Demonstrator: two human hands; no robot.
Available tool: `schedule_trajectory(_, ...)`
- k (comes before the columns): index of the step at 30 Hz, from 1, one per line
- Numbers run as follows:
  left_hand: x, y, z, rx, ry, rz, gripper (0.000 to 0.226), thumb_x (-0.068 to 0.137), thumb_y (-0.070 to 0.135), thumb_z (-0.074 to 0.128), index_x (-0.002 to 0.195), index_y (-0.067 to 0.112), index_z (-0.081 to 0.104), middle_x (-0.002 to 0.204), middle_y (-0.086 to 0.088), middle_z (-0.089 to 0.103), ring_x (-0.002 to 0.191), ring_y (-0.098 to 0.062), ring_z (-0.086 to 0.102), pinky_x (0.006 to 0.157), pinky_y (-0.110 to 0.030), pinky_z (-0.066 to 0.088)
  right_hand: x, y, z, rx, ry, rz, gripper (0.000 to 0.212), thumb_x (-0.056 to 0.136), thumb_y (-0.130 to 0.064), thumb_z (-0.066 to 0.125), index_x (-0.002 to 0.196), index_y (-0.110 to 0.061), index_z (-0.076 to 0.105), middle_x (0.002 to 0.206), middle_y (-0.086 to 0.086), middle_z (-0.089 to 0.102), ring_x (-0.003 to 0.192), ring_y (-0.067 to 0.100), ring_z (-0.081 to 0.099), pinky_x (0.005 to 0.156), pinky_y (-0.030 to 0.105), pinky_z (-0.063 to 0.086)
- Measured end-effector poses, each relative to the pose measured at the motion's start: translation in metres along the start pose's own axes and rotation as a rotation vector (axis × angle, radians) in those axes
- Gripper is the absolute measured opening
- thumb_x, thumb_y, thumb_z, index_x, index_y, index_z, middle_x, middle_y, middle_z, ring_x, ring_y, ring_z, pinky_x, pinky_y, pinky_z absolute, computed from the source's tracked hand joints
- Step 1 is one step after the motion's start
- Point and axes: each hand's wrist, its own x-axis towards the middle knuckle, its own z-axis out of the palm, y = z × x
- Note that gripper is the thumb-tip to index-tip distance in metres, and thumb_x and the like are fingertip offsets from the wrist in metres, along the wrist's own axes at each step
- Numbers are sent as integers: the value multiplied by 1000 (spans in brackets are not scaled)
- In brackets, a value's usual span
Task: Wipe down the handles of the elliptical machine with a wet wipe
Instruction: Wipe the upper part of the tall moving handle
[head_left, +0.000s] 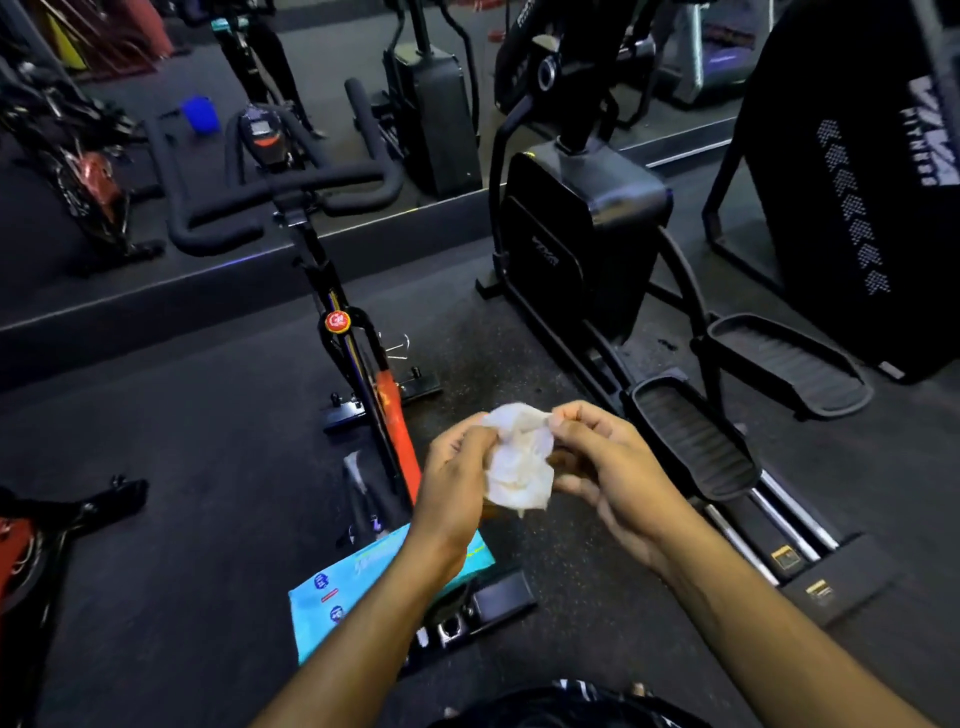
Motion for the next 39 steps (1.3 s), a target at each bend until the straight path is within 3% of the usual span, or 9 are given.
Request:
schedule_trajectory(3, 8, 0, 30, -19, -27, -43, 29, 90, 17, 48, 82, 9, 74, 73, -9, 57, 69, -23, 51, 57, -32, 41, -7, -12, -28, 69, -36, 17, 6, 97, -11, 60, 94, -16, 58, 84, 7, 67, 67, 11, 63, 60, 25, 55)
schedule_trajectory(7, 20, -4, 82, 132, -144, -12, 34, 80, 21, 51, 88, -9, 65, 75, -14, 62, 69, -24, 53, 60, -34, 39, -14, -27, -79, -96, -73, -14, 41, 84, -16, 78, 119, -10, 59, 102, 17, 75, 84, 22, 73, 68, 30, 59)
schedule_trajectory(12, 36, -5, 137, 96, -286, -77, 30, 86, 24, 64, 113, 11, 67, 91, -11, 73, 75, -24, 65, 58, -29, 51, -11, -42, -148, -67, 124, -63, 9, 94, -8, 70, 100, -2, 67, 83, 10, 73, 66, 13, 66, 53, 19, 49)
schedule_trajectory(15, 37, -11, 167, 41, -339, -199, 50, 85, 27, 75, 131, 19, 57, 108, -12, 77, 89, -27, 74, 71, -37, 61, -6, -48, -187, -56, 208, -79, 6, 93, -10, 70, 88, -12, 69, 82, 9, 72, 72, 18, 65, 62, 31, 53)
schedule_trajectory(19, 39, -20, 212, 59, -177, -162, 42, 89, 5, 79, 125, 13, 59, 108, -12, 78, 95, -29, 77, 68, -30, 61, -3, -58, -224, -42, 179, -100, 15, 92, -4, 71, 80, -11, 63, 81, 12, 70, 73, 21, 66, 62, 28, 54)
schedule_trajectory(23, 51, -18, 237, 117, -44, -55, 33, 92, 4, 75, 121, 14, 61, 100, -4, 81, 92, -21, 78, 78, -30, 62, 4, -64, -246, 23, 116, -71, 10, 92, 2, 68, 98, 4, 60, 88, 13, 71, 80, 19, 71, 61, 23, 56)
schedule_trajectory(28, 78, -11, 242, 160, -6, 44, 18, 92, 11, 77, 108, 15, 69, 103, -4, 78, 97, -18, 75, 83, -31, 59, 36, -79, -253, -114, 11, -177, 32, 88, -6, 76, 116, -14, 61, 110, 10, 72, 96, 23, 71, 75, 31, 58)
schedule_trajectory(32, 106, -7, 238, 283, 197, 214, 27, 86, 28, 84, 106, 29, 66, 101, 4, 67, 90, -8, 66, 80, -27, 56, 75, -95, -243, -198, 65, -281, 8, 89, -15, 76, 93, -17, 69, 91, 8, 73, 83, 20, 68, 74, 37, 54)
schedule_trajectory(39, 163, 10, 234, 203, -66, 110, 15, 92, 16, 79, 104, 22, 74, 86, 6, 73, 79, -6, 67, 75, -26, 52, 127, -123, -233, -213, 82, -275, 15, 83, -30, 76, 79, -21, 66, 81, 7, 69, 76, 17, 64, 69, 35, 51)
